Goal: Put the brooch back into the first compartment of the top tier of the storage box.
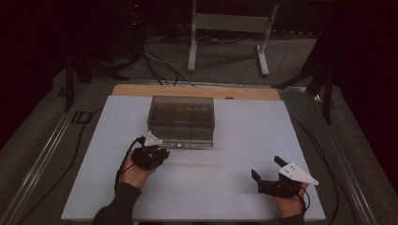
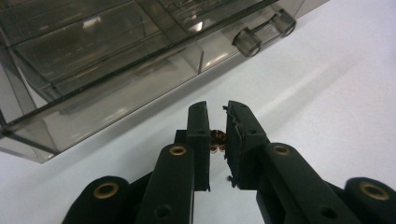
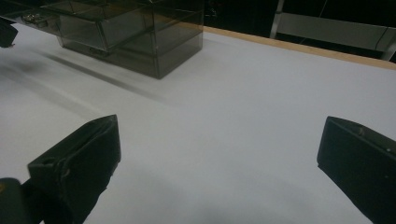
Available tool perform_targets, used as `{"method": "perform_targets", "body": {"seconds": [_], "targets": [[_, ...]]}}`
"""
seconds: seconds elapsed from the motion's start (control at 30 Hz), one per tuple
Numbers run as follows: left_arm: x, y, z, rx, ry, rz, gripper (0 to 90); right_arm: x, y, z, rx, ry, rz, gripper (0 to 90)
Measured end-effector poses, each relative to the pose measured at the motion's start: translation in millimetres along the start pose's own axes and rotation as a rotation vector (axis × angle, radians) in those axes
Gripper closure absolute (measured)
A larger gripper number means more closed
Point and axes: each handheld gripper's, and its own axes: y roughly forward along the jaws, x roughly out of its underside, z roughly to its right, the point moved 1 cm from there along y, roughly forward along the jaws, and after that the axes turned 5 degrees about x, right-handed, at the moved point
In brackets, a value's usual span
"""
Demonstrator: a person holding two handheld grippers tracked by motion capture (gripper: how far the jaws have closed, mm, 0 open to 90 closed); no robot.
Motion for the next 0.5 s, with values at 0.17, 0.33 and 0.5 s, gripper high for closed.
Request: {"method": "perform_targets", "body": {"seconds": [0.17, 0.33, 0.5], "targets": [[-4.0, -3.3, 1.2, 0.009, 0.0, 0.004, 81.0, 0.0, 0.0, 0.1, -0.001, 0.0, 0.0, 0.2], [-8.2, -7.1, 2.4, 0.014, 0.011, 0.003, 81.0, 0.0, 0.1, 0.1, 0.0, 0.0, 0.0, 0.2], [-12.0, -10.7, 2.9, 0.019, 0.014, 0.008, 81.0, 0.0, 0.1, 0.1, -0.002, 0.001, 0.0, 0.2]]}}
